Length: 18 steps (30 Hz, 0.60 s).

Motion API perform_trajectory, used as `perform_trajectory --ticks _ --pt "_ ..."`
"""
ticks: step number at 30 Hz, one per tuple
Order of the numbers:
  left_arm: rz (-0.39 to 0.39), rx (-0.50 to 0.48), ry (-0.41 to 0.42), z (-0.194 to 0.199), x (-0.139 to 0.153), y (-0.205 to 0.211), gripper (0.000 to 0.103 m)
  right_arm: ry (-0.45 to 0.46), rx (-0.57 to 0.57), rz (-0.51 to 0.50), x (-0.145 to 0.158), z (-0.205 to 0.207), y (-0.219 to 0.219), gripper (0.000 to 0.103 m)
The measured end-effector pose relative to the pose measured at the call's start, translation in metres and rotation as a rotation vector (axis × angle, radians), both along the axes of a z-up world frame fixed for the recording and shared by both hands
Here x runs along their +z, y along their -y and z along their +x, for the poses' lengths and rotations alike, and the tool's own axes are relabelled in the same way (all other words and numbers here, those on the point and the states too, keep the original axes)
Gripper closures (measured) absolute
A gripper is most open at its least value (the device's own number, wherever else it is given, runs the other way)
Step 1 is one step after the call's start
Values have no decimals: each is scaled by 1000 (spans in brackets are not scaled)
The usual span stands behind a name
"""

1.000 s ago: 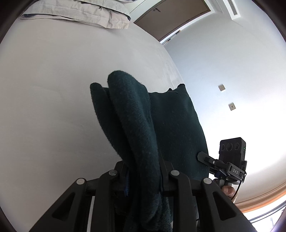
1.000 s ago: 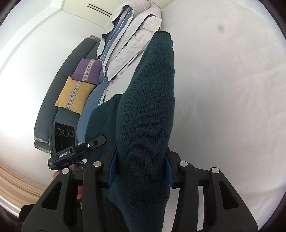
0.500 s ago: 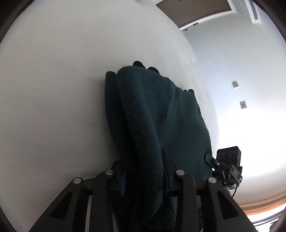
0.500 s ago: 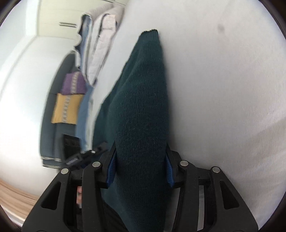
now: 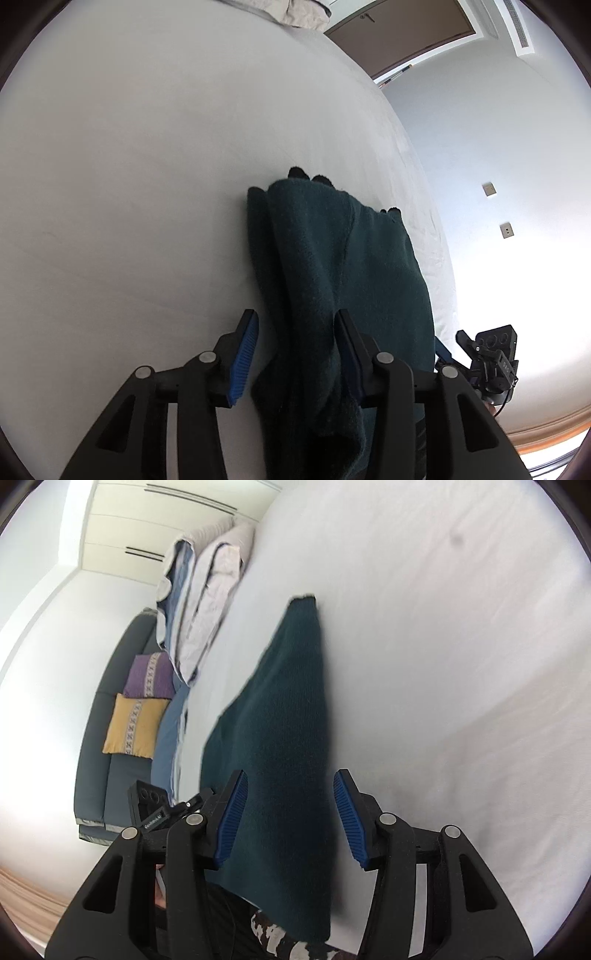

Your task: Fold small clothes

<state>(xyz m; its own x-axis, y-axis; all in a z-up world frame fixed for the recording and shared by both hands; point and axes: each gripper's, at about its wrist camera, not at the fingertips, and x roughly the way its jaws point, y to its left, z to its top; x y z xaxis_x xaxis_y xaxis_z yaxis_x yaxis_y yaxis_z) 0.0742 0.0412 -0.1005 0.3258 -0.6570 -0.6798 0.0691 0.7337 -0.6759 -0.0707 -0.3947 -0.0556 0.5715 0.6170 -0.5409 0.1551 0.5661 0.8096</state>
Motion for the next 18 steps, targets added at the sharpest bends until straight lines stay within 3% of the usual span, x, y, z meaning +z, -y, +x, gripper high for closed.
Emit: perform_trajectory --ticks 3,6,10,14,18 --pt "43 19 74 -12 27 -1 58 61 29 6 26 -10 2 55" --pt "64 -5 168 -29 54 12 54 99 104 18 48 -3 -22 55" --pt "115 -95 255 -45 68 57 49 88 175 25 48 0 -51 55" --pt "170 -156 196 -47 29 82 49 26 176 47 15 0 -58 57" --pt "104 -130 179 -49 7 63 51 54 163 111 -11 -8 -47 65"
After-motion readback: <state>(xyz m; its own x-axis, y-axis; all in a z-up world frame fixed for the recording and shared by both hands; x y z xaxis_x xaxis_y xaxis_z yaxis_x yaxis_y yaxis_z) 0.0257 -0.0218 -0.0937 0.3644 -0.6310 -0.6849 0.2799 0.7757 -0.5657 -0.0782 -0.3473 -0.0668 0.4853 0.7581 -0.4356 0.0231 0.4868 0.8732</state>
